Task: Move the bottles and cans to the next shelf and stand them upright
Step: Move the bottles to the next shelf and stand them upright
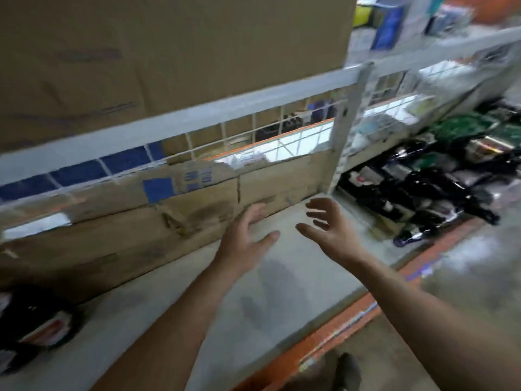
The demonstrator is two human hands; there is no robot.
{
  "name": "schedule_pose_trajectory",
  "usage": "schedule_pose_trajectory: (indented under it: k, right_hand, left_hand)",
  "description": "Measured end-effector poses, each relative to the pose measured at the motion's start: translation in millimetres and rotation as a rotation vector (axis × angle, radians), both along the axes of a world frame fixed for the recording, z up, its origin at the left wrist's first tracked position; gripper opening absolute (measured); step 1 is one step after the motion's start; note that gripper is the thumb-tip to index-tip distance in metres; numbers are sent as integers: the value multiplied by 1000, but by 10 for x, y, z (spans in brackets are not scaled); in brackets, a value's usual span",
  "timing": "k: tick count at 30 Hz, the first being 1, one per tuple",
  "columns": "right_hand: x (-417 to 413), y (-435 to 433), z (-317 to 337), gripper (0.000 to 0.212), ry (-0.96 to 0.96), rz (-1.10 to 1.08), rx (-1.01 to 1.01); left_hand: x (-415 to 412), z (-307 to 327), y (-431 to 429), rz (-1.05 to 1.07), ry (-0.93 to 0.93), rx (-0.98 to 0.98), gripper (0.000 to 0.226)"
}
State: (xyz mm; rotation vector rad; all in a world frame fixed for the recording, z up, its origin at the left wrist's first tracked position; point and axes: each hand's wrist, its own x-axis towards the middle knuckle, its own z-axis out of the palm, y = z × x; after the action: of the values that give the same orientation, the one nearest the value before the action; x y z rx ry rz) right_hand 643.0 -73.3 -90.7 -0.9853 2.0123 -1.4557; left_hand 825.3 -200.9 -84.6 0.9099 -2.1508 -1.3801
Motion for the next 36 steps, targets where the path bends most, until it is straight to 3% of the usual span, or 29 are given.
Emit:
schedule_pose_trajectory:
  k: [7,13,19,23,36]
  right_hand:
    - [-2208,1045,20,49,53,-144,18]
    - [-3315,1411,-4,55,71,-101,113]
    - [-3531,1569,-153,51,186,5,255]
    - [-3710,1675,-187,45,264,-46,262]
    - [-4102,1769,-33,43,214,-149,198]
  left_hand:
    - [-2385,-146,650,-140,-21,-120,57]
    - [-3208,-151,808,-233,-175,-153,60]
    - [-3411,-326,885,-239,-280,-174,59]
    - [-3495,-366,996,-245,-275,-166,60]
    - [-4119,-58,1160,-237,-172,-115,53]
